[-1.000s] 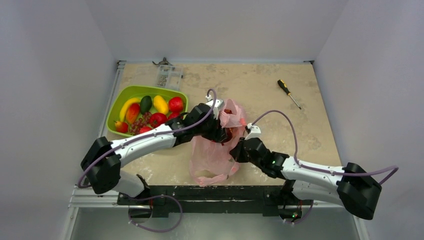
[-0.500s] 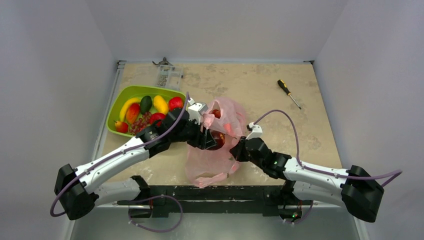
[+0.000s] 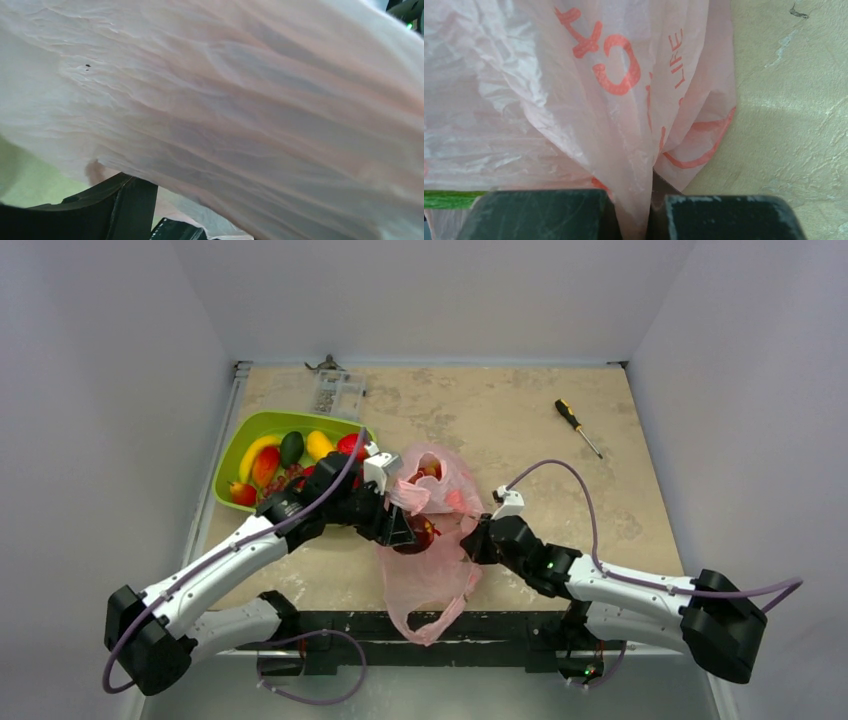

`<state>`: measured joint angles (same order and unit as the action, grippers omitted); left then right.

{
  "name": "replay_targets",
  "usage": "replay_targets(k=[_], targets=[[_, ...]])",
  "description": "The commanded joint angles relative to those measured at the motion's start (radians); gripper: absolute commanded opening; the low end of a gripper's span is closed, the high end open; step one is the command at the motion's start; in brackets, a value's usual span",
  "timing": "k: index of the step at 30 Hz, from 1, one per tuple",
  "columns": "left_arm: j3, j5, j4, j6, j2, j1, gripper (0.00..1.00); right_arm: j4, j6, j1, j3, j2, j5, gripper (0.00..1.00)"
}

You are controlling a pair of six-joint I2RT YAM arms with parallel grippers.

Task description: Take the fake fruits out of the plastic bag

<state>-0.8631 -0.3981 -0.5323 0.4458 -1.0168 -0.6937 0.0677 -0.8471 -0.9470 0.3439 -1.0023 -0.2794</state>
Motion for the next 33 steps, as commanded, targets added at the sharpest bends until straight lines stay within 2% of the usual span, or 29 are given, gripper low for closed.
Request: replay_targets(k=[1,3,7,11,17,20,25,29,33], targets=[[0.046,-0.198,0.114,0.035,-0.062,0.004,0.06,0.017,0.021,0.001,0.051,0.009,-0.045,0.0],[0.055,-0.249,0.152,0.06,-0.095,0.0,0.06,0.017,0.047,0.002,0.085,-0.004,-0.059,0.0],[0.042,-0.234,0.144,0.062,-0.145,-0.043,0.06,-0.06,0.097,0.005,0.236,-0.055,-0.139,0.0],[0.055,-0.217,0.138,0.059,-0.142,-0.086,0.05,-0.126,0.124,0.082,0.327,-0.085,-0.17,0.0],[0.107,-0.229,0.133,0.039,-0.035,-0.09,0.05,-0.15,0.142,0.296,0.337,-0.128,-0.099,0.0],[0.101,-0.253,0.111,0.024,-0.04,-0.09,0.05,-0.157,0.163,0.338,0.343,-0.131,-0.066,0.0],[0.082,-0.235,0.103,0.025,-0.07,-0.091,0.04,-0.234,0.114,0.382,0.337,-0.098,-0.125,0.0],[0.075,-0.12,0.094,0.02,-0.004,-0.09,0.02,-0.235,0.098,0.416,0.28,-0.047,-0.122,0.0],[-0.001,0.104,-0.034,-0.013,0.06,-0.079,0.0,-0.266,0.114,0.431,0.237,-0.01,-0.163,0.0]])
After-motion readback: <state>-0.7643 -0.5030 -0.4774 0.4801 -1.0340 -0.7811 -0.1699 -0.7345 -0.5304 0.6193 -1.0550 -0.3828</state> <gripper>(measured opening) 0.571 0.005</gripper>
